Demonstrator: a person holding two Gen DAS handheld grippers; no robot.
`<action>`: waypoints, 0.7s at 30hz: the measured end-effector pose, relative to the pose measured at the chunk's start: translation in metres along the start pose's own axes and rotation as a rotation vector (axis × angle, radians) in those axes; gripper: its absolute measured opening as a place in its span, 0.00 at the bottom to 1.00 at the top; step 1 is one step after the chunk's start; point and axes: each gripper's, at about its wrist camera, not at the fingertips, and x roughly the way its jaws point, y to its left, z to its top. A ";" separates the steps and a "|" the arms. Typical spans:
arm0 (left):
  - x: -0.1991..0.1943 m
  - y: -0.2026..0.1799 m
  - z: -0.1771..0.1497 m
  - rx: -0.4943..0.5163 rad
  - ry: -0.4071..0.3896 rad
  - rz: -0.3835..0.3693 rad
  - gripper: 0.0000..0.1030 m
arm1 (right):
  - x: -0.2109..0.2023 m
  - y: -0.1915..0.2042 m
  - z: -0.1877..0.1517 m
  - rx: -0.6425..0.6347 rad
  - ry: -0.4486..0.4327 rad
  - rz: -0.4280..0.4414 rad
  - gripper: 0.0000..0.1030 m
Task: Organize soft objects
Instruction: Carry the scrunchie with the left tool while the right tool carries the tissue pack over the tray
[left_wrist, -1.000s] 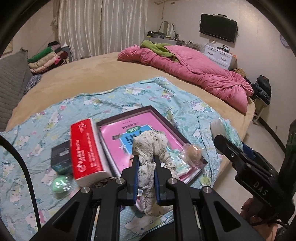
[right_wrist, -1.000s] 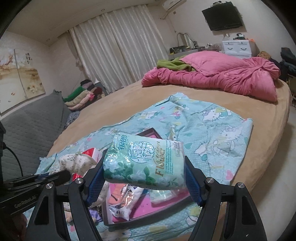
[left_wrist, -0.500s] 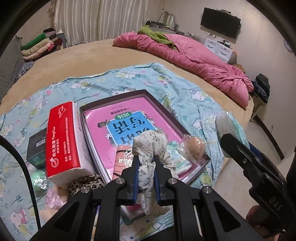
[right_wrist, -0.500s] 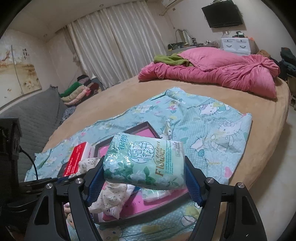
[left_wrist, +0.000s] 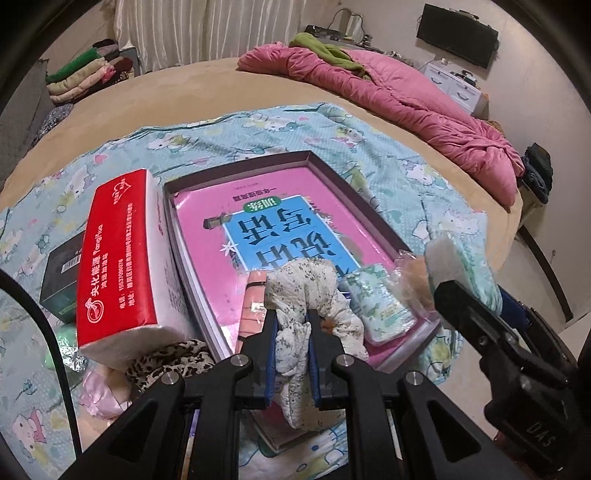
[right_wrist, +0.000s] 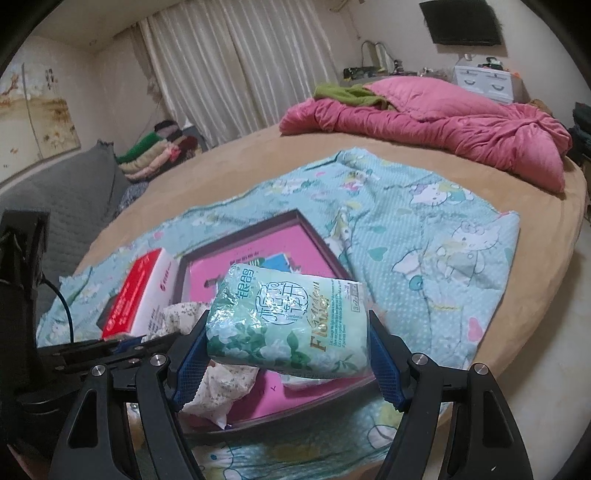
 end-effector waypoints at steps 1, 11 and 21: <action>0.002 0.001 0.000 -0.005 0.006 -0.003 0.14 | 0.003 0.001 -0.001 0.000 0.008 0.003 0.76; 0.009 0.009 -0.005 -0.022 0.017 0.010 0.15 | 0.023 0.007 -0.009 -0.042 0.069 -0.014 0.76; 0.016 0.010 -0.009 -0.022 0.038 0.006 0.15 | 0.044 0.010 -0.019 -0.079 0.132 -0.017 0.76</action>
